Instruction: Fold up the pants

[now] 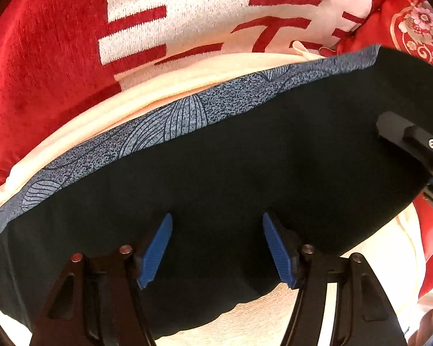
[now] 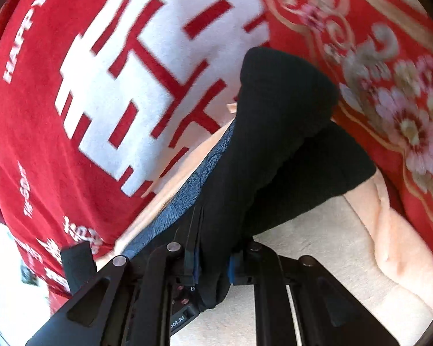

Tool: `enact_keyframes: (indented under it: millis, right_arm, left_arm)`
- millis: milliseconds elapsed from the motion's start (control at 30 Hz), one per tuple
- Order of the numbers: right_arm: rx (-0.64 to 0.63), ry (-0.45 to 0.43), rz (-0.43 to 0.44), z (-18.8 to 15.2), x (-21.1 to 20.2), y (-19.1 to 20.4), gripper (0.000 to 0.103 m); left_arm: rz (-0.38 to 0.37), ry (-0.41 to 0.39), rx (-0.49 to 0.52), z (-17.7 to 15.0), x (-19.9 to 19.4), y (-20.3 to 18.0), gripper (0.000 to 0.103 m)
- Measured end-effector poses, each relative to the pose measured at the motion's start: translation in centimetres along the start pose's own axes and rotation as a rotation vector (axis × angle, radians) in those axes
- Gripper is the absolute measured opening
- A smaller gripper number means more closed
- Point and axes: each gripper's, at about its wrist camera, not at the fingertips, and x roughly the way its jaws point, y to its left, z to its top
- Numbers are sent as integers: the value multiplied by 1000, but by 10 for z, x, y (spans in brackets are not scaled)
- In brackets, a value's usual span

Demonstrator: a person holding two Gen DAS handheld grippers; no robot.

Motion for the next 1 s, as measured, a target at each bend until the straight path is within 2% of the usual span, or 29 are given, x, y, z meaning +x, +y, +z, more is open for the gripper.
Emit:
enact_keyframes:
  millis: [167, 267, 400, 567, 800, 1000]
  right_arm:
    - [-110, -5, -50, -6, -7, 29, 14]
    - [-151, -21, -73, -10, -13, 44, 14]
    - [-276, -26, -142, -21, -13, 76, 14]
    - [-435, -18, -256, -53, -5, 123, 14]
    - [-605, 19, -371, -109, 37, 191, 15]
    - [-887, 120, -531, -187, 116, 234, 24]
  left_arm:
    - [-7, -3, -14, -3, -9, 7, 67]
    - [-11, -2, -40, -6, -21, 25, 67]
    - [6, -40, -51, -20, -50, 64, 67]
    - [46, -32, -61, -47, -76, 122, 67]
    - [113, 0, -172, -85, -90, 226, 67]
    - [167, 26, -275, -117, -90, 293, 67]
